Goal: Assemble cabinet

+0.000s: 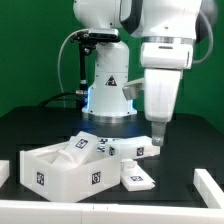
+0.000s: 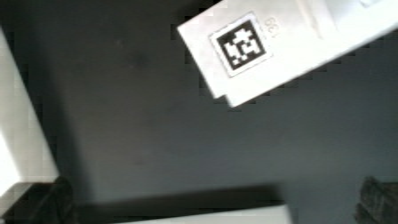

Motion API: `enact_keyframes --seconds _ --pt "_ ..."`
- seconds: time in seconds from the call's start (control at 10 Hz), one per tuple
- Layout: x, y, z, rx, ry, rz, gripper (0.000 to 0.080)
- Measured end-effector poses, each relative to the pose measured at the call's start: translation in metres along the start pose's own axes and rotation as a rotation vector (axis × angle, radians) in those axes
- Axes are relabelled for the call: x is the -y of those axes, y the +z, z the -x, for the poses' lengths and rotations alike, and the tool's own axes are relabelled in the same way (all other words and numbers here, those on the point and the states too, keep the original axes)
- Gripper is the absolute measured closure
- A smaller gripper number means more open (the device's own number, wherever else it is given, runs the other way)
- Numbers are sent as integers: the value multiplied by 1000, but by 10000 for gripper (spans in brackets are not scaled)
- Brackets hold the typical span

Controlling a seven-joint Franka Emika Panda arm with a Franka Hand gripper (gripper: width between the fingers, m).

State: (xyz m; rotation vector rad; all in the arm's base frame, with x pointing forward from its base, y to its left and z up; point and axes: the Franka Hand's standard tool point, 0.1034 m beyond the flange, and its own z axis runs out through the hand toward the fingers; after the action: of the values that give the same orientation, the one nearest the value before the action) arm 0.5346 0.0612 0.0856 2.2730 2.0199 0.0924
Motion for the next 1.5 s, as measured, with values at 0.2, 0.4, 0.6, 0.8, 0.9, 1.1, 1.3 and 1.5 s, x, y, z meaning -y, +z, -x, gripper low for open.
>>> enact_keyframes --seconds 0.2,0.4,0.6,0.8,0.9,1.1,1.3,1.5 --pt "4 11 14 33 -115 -6 3" --pt "5 11 14 34 -108 -8 3" --pt "5 13 15 34 -109 -9 3" --pt "16 30 33 46 -99 -39 3" --pt "17 35 35 40 -104 -35 3" --pt "21 48 37 34 -101 -45 3" --pt "30 63 44 35 -91 -74 3" --pt "31 64 44 36 -88 -79 29"
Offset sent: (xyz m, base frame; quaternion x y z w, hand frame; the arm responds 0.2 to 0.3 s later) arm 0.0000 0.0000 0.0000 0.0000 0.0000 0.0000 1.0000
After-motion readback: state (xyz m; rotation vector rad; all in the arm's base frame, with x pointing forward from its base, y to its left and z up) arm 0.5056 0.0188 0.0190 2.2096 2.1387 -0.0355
